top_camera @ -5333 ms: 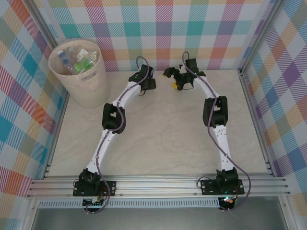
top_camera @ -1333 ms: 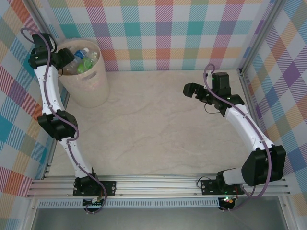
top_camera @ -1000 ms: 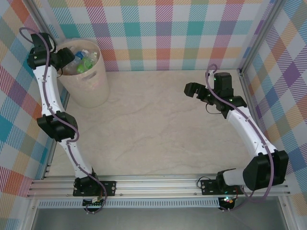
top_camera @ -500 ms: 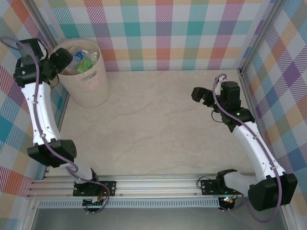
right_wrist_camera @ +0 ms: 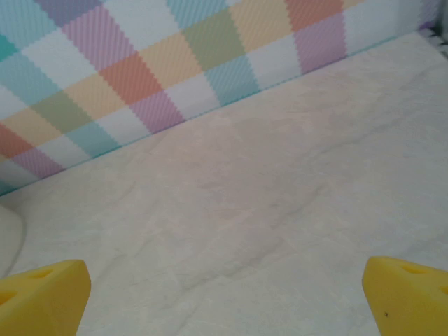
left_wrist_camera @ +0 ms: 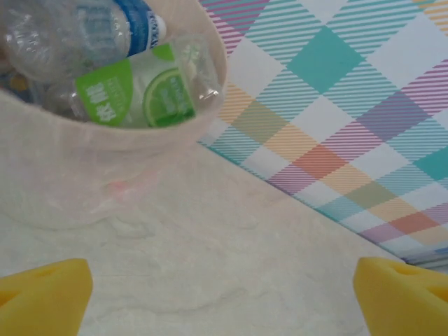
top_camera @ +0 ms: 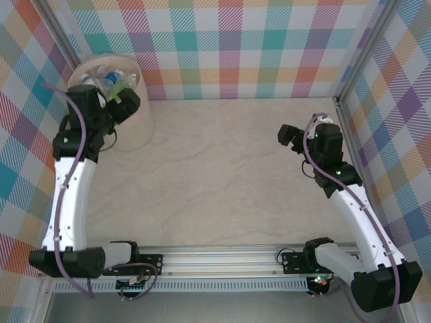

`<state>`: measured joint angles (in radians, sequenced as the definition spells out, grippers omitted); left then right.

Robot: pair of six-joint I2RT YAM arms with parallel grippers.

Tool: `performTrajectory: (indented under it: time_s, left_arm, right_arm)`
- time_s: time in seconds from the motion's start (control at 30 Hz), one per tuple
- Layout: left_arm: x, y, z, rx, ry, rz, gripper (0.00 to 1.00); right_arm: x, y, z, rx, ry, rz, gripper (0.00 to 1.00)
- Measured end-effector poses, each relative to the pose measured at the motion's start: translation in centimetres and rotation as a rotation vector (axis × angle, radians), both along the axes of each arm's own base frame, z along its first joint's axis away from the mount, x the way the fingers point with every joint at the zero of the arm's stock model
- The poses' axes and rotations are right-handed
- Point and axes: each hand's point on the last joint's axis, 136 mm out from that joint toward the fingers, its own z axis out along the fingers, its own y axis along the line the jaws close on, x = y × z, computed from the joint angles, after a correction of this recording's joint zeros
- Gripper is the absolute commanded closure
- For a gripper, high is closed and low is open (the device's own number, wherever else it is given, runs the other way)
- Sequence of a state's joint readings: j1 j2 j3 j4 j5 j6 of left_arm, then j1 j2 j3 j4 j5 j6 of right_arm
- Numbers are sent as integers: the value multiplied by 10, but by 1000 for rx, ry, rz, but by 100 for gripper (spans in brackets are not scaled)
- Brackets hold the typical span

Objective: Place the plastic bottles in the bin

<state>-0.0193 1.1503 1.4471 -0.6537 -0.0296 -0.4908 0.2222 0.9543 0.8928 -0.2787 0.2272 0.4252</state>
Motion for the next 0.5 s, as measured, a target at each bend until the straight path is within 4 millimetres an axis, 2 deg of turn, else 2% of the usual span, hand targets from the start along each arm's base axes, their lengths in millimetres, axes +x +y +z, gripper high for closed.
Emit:
performTrajectory:
  time_s: [0.13,0.3,0.43,0.5]
  left_arm:
    - [-15,16,-36,31,42,88,0]
    - [-39,42,-96,109,118,222,0]
    - [-57,61,-125,163,104,321,0]
    - [-62,67,-139,187,91,347,0]
  right_arm:
    - [-4,-16,-27,-65,32,-67,0]
    - [-6,-38,-54,-153,62,-144,0]
    - [-5,-57,-78,-193,83,-197,0]
    - [-4,-70,-97,-194,104,-224,0]
